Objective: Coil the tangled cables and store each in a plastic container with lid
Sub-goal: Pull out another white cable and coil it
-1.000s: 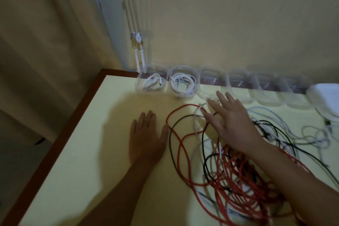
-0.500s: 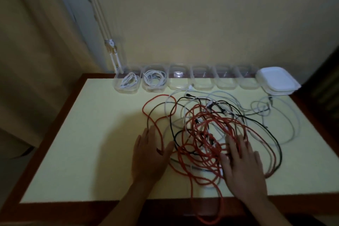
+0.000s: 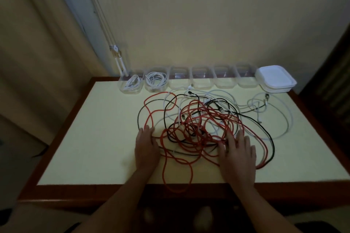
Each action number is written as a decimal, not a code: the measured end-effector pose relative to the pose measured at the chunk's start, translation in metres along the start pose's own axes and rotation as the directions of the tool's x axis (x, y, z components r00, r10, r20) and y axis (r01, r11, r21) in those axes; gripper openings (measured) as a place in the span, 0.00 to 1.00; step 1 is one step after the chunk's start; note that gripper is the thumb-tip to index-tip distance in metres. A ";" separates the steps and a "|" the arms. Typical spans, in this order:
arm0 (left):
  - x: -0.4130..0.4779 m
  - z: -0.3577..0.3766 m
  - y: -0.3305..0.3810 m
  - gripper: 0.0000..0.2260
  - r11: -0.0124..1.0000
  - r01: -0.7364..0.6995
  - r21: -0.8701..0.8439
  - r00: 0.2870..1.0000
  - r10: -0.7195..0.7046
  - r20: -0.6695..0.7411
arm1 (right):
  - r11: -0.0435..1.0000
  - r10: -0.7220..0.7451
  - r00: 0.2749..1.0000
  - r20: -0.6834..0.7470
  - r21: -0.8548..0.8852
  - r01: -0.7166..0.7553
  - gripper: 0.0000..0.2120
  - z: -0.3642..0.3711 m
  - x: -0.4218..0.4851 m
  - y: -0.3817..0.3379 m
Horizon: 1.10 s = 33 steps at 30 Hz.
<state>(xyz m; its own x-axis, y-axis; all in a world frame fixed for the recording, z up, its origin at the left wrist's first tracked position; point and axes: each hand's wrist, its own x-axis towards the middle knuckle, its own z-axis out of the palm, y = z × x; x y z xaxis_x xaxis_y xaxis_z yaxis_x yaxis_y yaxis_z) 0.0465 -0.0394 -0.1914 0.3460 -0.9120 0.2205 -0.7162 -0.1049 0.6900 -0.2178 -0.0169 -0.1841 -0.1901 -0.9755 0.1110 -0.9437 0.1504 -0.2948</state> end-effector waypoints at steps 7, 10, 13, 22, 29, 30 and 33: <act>0.037 -0.003 0.066 0.14 0.996 -0.066 -0.058 0.995 0.061 -0.075 | 0.993 -0.093 0.993 -0.070 0.065 0.098 0.27 -0.002 0.000 -0.001; 0.053 0.001 0.095 0.11 0.992 0.066 -0.103 0.985 -0.048 0.164 | 0.993 -0.104 0.993 -0.058 0.054 0.107 0.30 -0.002 0.000 -0.002; 0.065 0.009 0.103 0.11 0.989 0.138 -0.054 0.954 -0.118 0.275 | 0.994 -0.095 0.994 -0.048 0.055 0.097 0.32 0.001 0.000 -0.002; 0.107 -0.030 0.162 0.06 0.994 -0.068 -0.083 0.991 0.077 0.106 | 0.994 -0.083 0.994 -0.073 0.062 0.087 0.35 0.004 0.000 0.000; 0.148 -0.121 0.245 0.04 0.899 -0.333 -0.286 0.941 0.299 -0.156 | 0.977 -0.016 0.998 -0.052 0.211 0.026 0.32 -0.003 -0.002 -0.006; 0.150 -0.134 0.256 0.04 0.880 -0.371 -0.295 0.927 0.332 -0.174 | 0.969 -0.002 0.998 -0.059 0.245 0.016 0.31 -0.007 0.001 -0.010; 0.149 -0.167 0.288 0.04 0.822 -0.478 -0.309 0.874 0.411 -0.259 | 0.897 -0.001 0.986 -0.167 0.436 0.075 0.33 -0.040 0.019 -0.037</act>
<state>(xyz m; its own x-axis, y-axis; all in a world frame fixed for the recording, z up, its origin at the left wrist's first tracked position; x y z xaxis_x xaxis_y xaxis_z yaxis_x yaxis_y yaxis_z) -0.0074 -0.1396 0.1555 0.1648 -0.7377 0.6547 -0.5668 0.4724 0.6750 -0.1975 -0.0349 -0.1333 -0.2314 -0.9351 0.2683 -0.7426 -0.0084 -0.6697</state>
